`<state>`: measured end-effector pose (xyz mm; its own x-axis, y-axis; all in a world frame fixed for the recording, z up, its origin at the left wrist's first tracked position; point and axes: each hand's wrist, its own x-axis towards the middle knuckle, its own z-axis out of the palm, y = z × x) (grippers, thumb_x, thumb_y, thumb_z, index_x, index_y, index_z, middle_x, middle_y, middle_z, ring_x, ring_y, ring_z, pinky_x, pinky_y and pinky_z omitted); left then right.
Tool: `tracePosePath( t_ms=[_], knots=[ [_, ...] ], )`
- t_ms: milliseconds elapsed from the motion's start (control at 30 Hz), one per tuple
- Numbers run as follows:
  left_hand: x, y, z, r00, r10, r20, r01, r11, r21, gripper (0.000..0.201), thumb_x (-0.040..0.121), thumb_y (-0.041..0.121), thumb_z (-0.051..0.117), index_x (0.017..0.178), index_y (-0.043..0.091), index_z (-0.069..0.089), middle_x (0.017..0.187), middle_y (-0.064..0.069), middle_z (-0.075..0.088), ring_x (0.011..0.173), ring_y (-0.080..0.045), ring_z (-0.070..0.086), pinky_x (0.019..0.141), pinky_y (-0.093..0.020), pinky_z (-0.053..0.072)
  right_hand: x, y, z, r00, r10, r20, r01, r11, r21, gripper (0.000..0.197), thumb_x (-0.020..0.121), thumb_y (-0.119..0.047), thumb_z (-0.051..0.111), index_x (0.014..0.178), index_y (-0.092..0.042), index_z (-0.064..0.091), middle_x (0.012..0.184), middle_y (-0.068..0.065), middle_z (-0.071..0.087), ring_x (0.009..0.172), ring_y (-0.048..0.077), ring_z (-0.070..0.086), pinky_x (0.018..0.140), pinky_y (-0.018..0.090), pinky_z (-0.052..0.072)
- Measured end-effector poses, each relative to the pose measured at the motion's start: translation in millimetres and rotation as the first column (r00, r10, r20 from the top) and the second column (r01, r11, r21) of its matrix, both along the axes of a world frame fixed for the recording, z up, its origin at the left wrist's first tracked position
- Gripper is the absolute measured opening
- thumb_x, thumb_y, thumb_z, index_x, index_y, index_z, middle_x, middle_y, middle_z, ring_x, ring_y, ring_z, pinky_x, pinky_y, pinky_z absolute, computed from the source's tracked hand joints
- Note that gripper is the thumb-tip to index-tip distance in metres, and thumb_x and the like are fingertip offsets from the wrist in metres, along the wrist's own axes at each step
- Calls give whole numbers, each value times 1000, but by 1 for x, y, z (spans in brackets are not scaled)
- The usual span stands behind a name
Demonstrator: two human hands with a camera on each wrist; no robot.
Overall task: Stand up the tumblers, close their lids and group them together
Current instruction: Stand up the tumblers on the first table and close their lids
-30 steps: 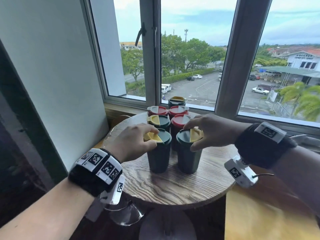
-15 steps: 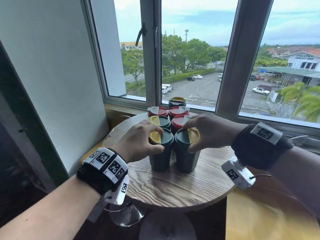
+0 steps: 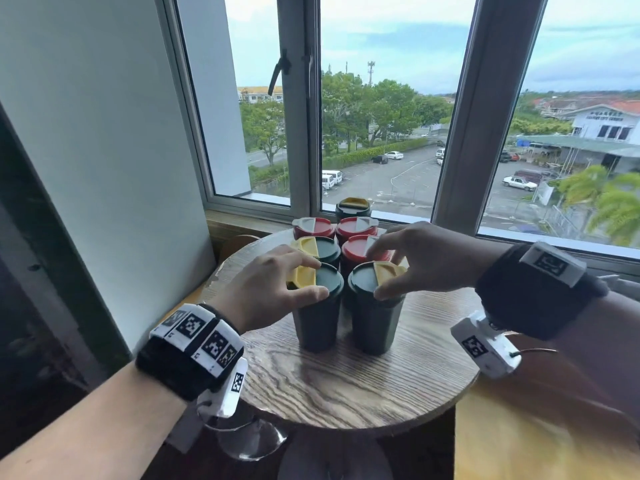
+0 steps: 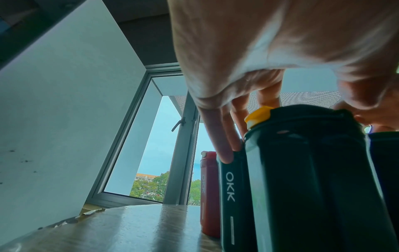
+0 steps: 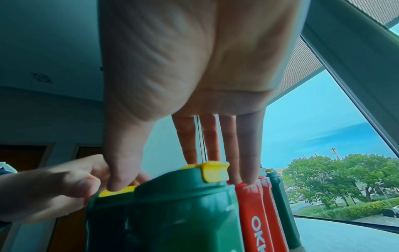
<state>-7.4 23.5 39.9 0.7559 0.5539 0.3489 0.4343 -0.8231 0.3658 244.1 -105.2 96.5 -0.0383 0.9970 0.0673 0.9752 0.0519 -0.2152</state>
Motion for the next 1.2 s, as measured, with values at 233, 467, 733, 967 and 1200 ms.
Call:
tracePosePath(
  t_ms=[233, 467, 733, 967, 1200],
  knots=[
    [12, 22, 17, 981, 38, 188, -40, 999, 7, 42, 91, 58, 54, 114, 29, 71, 113, 9, 67, 100, -8, 62, 82, -34, 51, 35, 36, 36, 996, -73, -49, 75, 996, 42, 44, 87, -56, 68, 117, -25, 77, 108, -5, 77, 96, 14, 72, 89, 44, 60],
    [44, 77, 32, 992, 123, 14, -122, 991, -47, 44, 96, 50, 55, 134, 29, 62, 139, 7, 60, 122, -17, 57, 94, -34, 45, 84, 134, 57, 944, -290, 154, 305, 949, -81, 38, 89, -52, 71, 98, -17, 80, 89, 9, 79, 84, 28, 77, 74, 36, 62],
    [61, 127, 18, 983, 101, -154, -115, 990, -83, 74, 84, 71, 43, 148, 35, 48, 156, 13, 42, 143, -12, 36, 114, -39, 30, 106, 231, 40, 952, -268, 148, 292, 939, -183, 34, 101, -30, 62, 125, -8, 72, 108, 15, 77, 82, 24, 74, 79, 41, 65],
    [62, 137, 3, 989, 44, -144, -59, 993, -103, 81, 78, 76, 42, 146, 34, 50, 155, 21, 38, 142, -6, 32, 114, -35, 28, 118, 267, 27, 974, -217, -72, 193, 949, -249, 32, 101, -13, 63, 132, -8, 68, 119, 16, 74, 98, 28, 75, 70, 29, 64],
    [62, 138, -1, 993, 34, -117, -47, 992, -114, 83, 76, 78, 40, 146, 35, 50, 155, 25, 36, 141, -2, 32, 114, -34, 29, 120, 280, 15, 975, -221, -40, 205, 948, -244, 31, 98, -2, 60, 127, -8, 71, 116, 17, 74, 98, 32, 76, 70, 33, 66]
  ],
)
